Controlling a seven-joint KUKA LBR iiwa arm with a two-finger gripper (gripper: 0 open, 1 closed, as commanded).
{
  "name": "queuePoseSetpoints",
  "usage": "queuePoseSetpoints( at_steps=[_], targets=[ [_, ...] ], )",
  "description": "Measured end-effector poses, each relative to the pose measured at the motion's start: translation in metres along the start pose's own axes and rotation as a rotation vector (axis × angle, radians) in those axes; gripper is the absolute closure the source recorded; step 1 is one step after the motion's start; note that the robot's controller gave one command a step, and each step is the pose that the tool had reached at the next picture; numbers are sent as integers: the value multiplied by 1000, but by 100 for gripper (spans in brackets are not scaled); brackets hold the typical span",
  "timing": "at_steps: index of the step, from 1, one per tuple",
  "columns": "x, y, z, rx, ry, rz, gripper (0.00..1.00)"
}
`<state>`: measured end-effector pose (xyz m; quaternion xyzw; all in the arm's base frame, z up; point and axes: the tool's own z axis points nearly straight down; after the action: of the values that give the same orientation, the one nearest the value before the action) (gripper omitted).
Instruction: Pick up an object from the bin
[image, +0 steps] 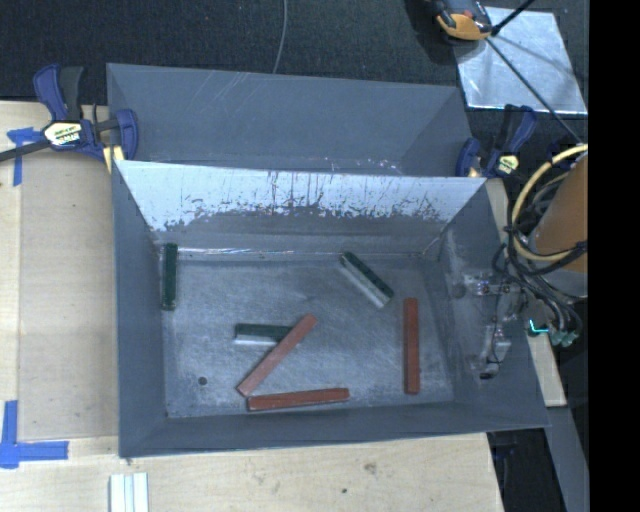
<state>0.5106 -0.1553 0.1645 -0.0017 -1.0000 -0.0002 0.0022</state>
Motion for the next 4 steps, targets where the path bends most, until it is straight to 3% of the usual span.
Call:
queuePoseSetpoints(
  at_steps=[1,2,3,4],
  targets=[
    [-2,1,-4,2,-8,-3,0],
    [1,17,18,5,-13,-193,0],
    [-15,49,25,1,-4,-555,0],
    [-13,44,60,7,-15,-709,0]
  ],
)
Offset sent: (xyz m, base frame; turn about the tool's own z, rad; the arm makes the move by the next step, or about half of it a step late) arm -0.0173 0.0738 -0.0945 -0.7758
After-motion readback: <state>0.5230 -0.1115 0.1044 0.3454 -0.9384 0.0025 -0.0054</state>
